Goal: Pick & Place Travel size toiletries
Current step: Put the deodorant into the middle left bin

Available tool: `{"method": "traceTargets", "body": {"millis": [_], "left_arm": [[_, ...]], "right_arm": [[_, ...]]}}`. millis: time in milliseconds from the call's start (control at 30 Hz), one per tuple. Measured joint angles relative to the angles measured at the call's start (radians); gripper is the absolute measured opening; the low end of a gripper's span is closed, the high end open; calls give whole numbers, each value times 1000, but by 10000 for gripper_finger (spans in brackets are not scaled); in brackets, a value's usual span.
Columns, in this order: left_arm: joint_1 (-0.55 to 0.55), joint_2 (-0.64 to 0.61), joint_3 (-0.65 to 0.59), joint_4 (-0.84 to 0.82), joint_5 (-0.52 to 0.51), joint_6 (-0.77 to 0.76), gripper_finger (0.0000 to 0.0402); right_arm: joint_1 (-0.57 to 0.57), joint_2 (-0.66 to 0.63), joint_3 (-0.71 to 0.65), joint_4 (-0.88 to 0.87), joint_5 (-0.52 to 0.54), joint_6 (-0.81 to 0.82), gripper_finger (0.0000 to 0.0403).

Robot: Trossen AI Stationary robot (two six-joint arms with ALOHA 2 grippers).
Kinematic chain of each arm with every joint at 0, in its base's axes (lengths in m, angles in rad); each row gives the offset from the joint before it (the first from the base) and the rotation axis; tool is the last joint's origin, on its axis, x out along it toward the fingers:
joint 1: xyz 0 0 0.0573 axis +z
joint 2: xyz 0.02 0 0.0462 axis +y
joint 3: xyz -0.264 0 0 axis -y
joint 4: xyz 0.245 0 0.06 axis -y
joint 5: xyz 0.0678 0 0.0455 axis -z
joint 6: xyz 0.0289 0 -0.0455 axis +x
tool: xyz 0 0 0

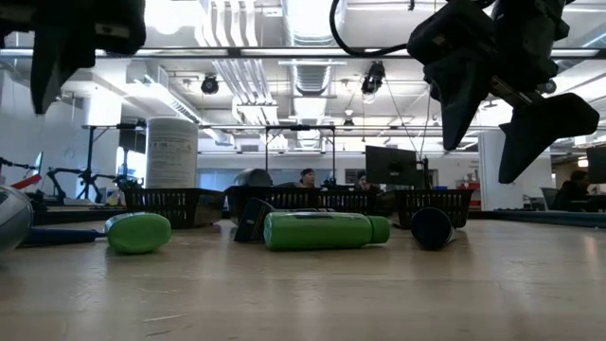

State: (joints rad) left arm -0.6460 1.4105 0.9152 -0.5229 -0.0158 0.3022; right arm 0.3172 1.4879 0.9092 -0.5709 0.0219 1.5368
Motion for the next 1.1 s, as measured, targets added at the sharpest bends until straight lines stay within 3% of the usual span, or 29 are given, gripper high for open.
{"method": "traceTargets", "body": {"millis": [267,700,900,1100], "left_arm": [[6,116,28,13,23,39,279],[47,222,21,73,80,44,278],[47,259,20,63,77,44,278],[47,256,20,42,68,34,254]], "right_arm": [[0,0,0,0,-4,-16,354],[0,0,0,0,-4,-52,329],[0,0,0,0,-4,-70,337],[0,0,0,0,-5,-82,354]]}}
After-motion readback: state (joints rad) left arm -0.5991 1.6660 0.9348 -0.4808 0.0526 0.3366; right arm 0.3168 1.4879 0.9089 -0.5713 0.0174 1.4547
